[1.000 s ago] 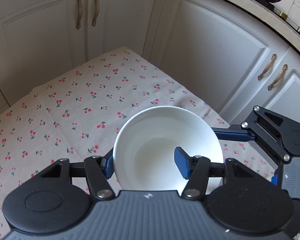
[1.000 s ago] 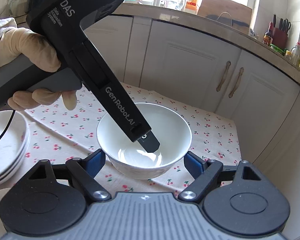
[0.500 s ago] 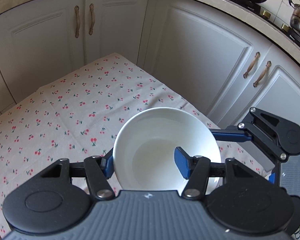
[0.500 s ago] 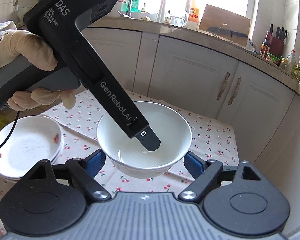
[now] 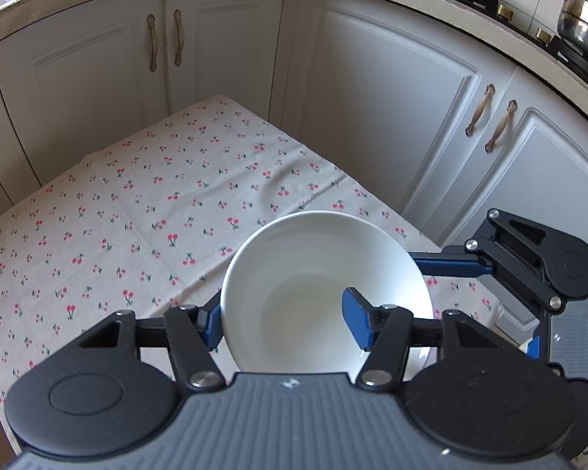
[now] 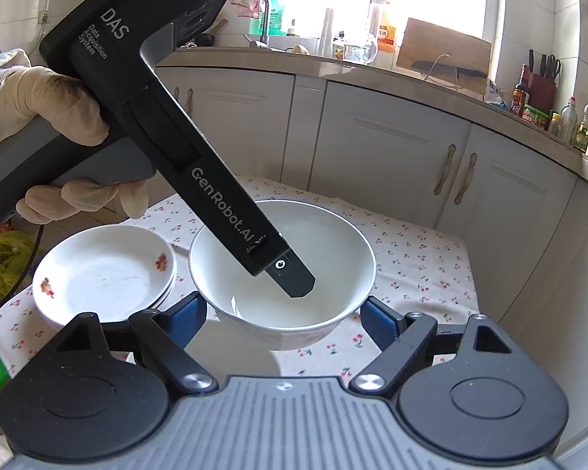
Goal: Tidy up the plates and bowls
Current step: 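Lift the white bowl with the left gripper and carry it toward the nested bowls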
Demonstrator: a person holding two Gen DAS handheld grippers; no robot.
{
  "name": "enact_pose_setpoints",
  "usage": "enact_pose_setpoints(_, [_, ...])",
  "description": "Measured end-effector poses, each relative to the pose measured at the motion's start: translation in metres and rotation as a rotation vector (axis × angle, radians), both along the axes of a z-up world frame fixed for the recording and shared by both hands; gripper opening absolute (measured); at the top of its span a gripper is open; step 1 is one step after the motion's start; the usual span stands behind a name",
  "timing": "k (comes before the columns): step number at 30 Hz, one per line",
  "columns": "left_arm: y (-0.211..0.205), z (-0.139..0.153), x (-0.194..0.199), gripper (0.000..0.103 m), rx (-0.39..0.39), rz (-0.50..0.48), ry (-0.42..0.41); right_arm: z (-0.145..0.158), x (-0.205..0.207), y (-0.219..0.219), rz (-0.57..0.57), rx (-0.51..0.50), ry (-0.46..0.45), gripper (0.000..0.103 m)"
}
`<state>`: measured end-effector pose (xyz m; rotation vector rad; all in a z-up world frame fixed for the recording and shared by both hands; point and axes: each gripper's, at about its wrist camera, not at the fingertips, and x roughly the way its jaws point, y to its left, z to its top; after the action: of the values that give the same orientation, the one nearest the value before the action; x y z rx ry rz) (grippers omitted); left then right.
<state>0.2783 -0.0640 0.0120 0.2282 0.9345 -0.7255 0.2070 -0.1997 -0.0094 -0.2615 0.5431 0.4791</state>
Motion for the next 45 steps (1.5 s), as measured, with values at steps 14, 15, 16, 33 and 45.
enact_pose_setpoints(14, [0.008, -0.015, -0.035, 0.059, 0.01, 0.032, 0.036, -0.01, -0.034, 0.003, 0.043, -0.002, 0.016, 0.089])
enact_pose_setpoints(15, [0.01, -0.017, -0.037, 0.059, 0.009, 0.035, 0.04, -0.011, -0.037, 0.004, 0.047, -0.005, 0.017, 0.089])
enact_pose_setpoints(16, [0.011, -0.018, -0.039, 0.059, 0.008, 0.038, 0.044, -0.011, -0.039, 0.005, 0.052, -0.008, 0.017, 0.089])
enact_pose_setpoints(33, [0.019, -0.038, -0.046, 0.059, 0.006, 0.061, 0.09, -0.028, -0.044, 0.016, 0.077, -0.04, 0.069, 0.089])
enact_pose_setpoints(45, [0.017, -0.04, -0.047, 0.06, 0.015, 0.037, 0.068, -0.031, -0.043, 0.016, 0.075, -0.049, 0.084, 0.089])
